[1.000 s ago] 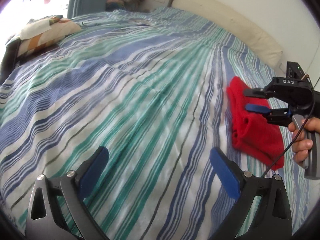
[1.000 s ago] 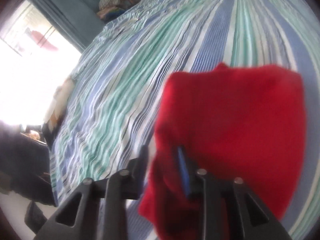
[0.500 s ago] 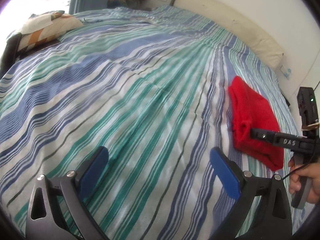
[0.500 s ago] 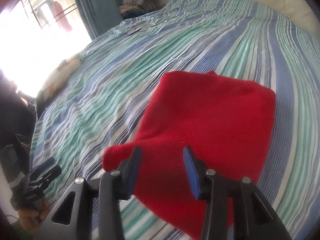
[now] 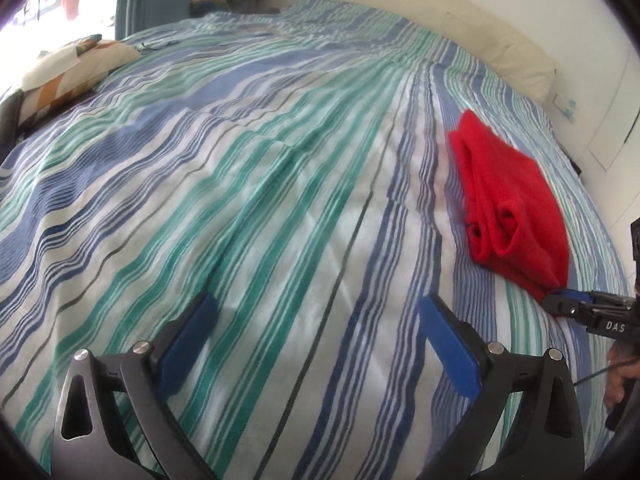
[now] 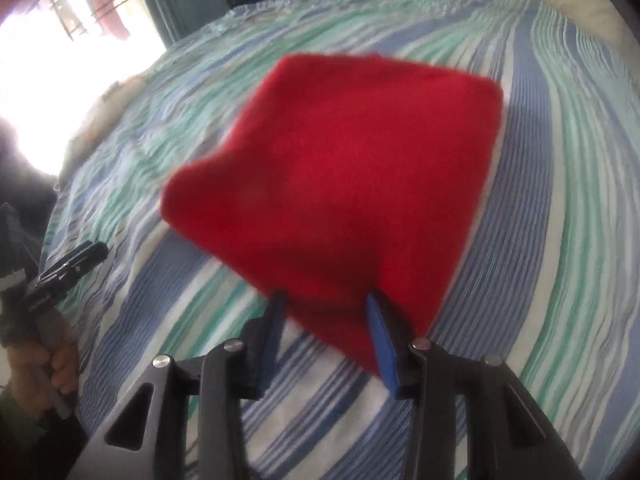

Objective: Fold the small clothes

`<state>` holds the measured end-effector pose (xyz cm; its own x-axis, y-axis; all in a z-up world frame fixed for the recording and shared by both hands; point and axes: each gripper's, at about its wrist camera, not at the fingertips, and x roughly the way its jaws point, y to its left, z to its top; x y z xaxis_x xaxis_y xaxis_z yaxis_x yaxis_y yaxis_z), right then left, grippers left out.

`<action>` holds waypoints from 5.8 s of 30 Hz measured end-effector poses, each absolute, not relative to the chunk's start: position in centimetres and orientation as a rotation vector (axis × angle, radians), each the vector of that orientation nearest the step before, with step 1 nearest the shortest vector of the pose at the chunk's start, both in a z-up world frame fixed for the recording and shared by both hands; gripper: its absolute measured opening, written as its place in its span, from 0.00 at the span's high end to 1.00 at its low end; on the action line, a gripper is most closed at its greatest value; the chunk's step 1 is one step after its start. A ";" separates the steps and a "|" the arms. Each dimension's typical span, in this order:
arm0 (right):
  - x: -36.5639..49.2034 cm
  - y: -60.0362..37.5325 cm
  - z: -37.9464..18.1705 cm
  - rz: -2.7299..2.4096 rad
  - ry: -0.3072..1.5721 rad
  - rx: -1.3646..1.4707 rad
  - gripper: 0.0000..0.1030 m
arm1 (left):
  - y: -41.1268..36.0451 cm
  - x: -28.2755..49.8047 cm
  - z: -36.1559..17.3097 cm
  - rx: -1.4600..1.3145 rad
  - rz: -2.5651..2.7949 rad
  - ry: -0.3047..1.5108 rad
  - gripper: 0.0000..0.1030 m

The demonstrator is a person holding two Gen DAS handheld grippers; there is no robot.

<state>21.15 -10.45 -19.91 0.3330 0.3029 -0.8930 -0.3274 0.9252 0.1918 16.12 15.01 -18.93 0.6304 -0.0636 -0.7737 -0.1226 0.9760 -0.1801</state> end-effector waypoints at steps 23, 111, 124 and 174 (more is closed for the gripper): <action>-6.5 -21.3 -22.4 -0.065 0.808 0.027 0.03 | 1.9 9.8 -21.1 0.180 -0.230 0.882 0.00; 2.1 -23.1 -14.8 0.135 0.840 0.229 0.00 | 7.4 25.0 -11.0 -0.232 -0.391 0.919 0.01; 30.3 -23.3 -17.8 0.301 0.901 0.622 0.02 | 3.5 35.6 -18.4 -0.301 -0.339 1.191 0.03; 2.1 -15.0 -3.6 0.098 0.760 -0.032 0.01 | 1.4 8.1 -1.7 0.144 -0.068 0.808 0.01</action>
<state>2.14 -15.03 -3.58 0.7205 0.0776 -0.6891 -0.1004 0.9949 0.0071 8.07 1.41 -1.67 0.6894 -0.0060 -0.7244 0.1157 0.9881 0.1019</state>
